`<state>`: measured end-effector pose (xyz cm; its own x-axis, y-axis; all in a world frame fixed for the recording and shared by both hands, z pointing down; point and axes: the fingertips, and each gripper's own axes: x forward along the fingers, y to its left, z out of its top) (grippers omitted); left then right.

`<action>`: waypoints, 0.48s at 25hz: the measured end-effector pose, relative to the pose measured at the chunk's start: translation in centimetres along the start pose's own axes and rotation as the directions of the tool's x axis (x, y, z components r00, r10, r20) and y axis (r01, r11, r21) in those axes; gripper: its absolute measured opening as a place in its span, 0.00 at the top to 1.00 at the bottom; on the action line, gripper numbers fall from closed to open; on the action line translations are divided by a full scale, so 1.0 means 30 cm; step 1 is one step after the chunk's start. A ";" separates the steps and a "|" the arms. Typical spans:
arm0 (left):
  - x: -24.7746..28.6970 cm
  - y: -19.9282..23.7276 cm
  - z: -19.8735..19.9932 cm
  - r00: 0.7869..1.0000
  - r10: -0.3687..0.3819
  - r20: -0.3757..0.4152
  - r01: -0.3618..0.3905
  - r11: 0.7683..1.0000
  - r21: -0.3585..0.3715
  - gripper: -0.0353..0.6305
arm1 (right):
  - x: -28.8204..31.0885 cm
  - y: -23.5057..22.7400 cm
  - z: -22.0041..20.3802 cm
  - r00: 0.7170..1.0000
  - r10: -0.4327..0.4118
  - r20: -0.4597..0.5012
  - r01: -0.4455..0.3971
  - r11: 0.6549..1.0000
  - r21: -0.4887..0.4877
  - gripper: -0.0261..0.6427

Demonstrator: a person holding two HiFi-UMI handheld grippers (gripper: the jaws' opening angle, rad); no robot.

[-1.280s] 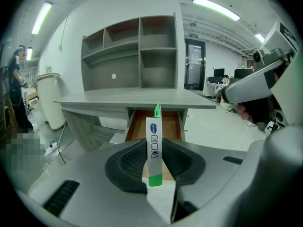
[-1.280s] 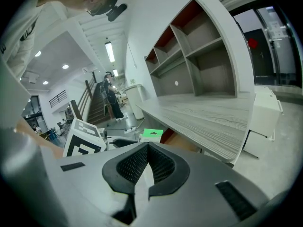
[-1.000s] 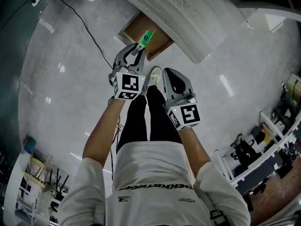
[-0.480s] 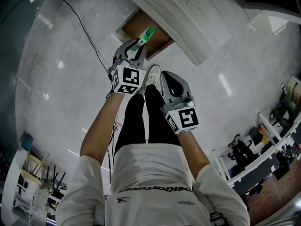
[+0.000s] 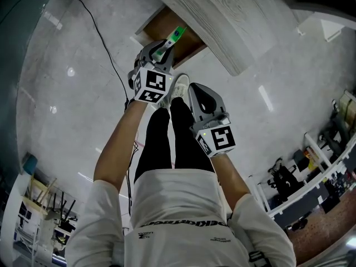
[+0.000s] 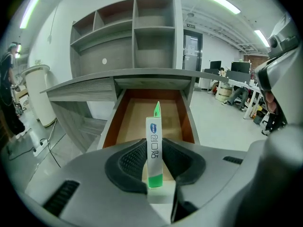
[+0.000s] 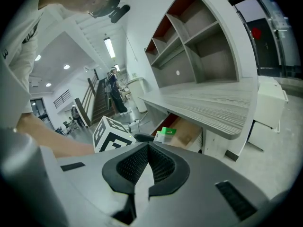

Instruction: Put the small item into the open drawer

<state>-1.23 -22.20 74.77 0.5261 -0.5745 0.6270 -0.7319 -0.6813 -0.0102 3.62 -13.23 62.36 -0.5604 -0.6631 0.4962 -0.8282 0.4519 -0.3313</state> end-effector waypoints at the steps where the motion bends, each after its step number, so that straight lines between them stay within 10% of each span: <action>1: 0.002 -0.001 0.000 1.000 -0.003 0.001 0.003 1.000 0.002 0.79 | 0.001 0.002 -0.004 1.000 0.000 -0.001 0.000 1.000 0.000 0.92; 12: 0.008 0.019 -0.029 1.000 0.001 -0.030 -0.002 1.000 -0.007 0.76 | 0.012 0.005 -0.003 1.000 0.000 0.000 0.000 1.000 -0.003 0.92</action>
<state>-1.89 -22.33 75.58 0.5118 -0.5615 0.6502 -0.7359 -0.6770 -0.0054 3.31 -13.35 62.55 -0.5606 -0.6632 0.4959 -0.8281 0.4536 -0.3293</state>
